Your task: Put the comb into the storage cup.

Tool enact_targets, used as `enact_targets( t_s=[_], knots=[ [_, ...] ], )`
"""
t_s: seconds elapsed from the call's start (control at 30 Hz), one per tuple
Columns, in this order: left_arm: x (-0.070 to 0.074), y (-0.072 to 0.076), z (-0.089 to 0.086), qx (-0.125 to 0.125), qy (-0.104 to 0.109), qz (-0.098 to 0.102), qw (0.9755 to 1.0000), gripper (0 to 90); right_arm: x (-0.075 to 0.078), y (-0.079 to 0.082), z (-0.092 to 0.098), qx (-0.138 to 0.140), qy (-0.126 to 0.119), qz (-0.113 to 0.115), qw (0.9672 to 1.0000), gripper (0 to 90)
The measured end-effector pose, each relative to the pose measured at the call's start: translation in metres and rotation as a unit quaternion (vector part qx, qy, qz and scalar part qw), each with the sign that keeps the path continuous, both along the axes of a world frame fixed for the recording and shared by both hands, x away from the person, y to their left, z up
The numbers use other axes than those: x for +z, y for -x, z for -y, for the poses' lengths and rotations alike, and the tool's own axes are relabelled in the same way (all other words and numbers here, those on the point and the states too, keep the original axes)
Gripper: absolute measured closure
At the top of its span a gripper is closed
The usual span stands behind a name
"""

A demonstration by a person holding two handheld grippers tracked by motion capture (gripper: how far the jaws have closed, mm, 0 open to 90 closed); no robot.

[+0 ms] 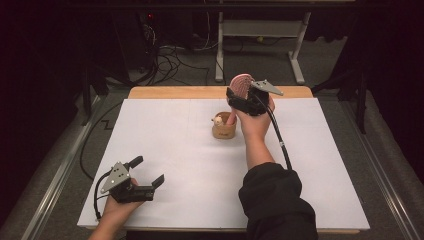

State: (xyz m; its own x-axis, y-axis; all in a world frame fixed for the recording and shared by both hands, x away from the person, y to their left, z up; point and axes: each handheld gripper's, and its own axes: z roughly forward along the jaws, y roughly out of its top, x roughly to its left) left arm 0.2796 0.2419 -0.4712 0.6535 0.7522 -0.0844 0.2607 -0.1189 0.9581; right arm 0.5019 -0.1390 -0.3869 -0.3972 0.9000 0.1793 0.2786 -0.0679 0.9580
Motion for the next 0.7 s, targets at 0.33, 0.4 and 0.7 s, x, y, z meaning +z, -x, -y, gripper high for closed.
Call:
enact_targets(
  t_s=[0.33,0.4,0.7],
  knots=[
    [-0.0001,0.0001,-0.0004,0.0,-0.003,-0.001,1.0,0.0,-0.001,-0.0021,0.0031,-0.006,-0.007,-0.005,0.9999,15.4],
    [0.0001,0.0003,-0.0004,0.0,0.0,0.001,1.0,0.0,-0.0012,-0.0021,0.0029,-0.007,-0.007,-0.005,0.9999,15.3],
    [-0.0002,0.0001,0.0002,0.0,-0.001,0.0,1.0,0.0,-0.0036,-0.0032,0.0024,-0.007,-0.001,-0.01,0.9999,15.7]
  ],
)
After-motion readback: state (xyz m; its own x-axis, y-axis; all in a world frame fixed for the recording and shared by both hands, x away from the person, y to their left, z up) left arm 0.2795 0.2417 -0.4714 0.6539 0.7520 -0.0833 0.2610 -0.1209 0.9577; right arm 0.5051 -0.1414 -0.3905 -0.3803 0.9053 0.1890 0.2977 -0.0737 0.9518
